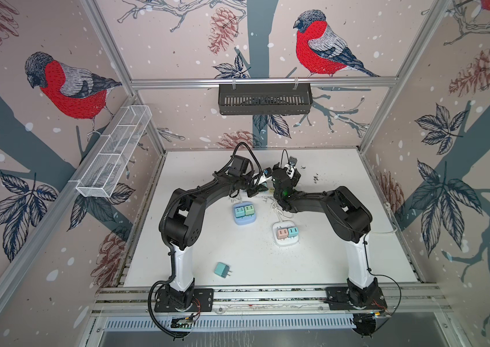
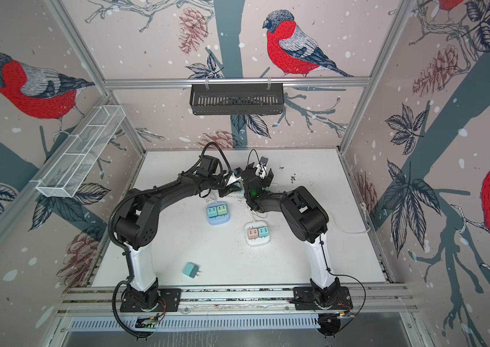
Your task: Insert the plug
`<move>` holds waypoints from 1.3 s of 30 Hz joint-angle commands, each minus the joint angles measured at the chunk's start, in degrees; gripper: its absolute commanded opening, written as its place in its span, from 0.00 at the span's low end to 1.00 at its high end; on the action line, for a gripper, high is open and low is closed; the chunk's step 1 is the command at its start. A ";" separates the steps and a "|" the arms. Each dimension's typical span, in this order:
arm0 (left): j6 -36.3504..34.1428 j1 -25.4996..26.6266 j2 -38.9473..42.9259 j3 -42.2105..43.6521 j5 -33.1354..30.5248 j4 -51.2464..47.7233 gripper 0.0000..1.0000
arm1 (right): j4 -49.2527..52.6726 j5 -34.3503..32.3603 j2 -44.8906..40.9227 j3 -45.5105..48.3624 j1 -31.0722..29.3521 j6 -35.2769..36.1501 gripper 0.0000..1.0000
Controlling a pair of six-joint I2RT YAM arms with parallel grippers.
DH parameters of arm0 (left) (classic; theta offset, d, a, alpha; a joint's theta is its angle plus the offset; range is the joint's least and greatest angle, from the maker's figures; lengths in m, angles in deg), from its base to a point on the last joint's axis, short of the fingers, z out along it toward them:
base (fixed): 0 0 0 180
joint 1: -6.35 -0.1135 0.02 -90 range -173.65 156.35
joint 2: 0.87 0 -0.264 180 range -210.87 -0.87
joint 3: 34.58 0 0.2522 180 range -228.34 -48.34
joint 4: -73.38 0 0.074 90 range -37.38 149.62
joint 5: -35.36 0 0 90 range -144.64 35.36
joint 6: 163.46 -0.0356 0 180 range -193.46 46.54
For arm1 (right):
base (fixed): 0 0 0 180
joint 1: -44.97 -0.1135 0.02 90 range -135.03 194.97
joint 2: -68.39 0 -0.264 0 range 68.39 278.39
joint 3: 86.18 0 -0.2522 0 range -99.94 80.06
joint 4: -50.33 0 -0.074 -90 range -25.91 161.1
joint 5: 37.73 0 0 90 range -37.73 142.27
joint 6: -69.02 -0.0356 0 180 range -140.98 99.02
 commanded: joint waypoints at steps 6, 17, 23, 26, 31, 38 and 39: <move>-5.30 0.41 -2.56 -3.47 3.90 -3.81 0.00 | -2.92 1.24 -8.30 5.83 0.66 1.37 0.86; -7.25 0.59 -11.27 -15.13 2.70 -11.02 0.00 | -1.73 4.45 -15.21 12.05 4.87 -0.96 0.87; -7.34 0.90 -15.09 -20.61 1.01 -14.73 0.00 | -1.85 5.34 -18.91 16.01 7.15 -2.65 0.87; -8.39 1.38 -15.53 -21.12 1.01 -15.84 0.00 | -2.17 5.59 -21.02 18.32 8.13 -3.48 0.88; -10.06 1.81 -16.27 -21.73 2.15 -17.38 0.00 | -2.39 5.95 -24.12 21.08 9.33 -3.89 0.88; -11.14 2.08 -16.25 -22.09 2.69 -19.32 0.00 | -2.56 6.22 -28.11 24.51 10.28 -4.68 0.88; -10.91 2.11 -16.45 -22.35 2.20 -19.47 0.00 | -2.60 6.30 -28.56 24.90 10.35 -4.69 0.88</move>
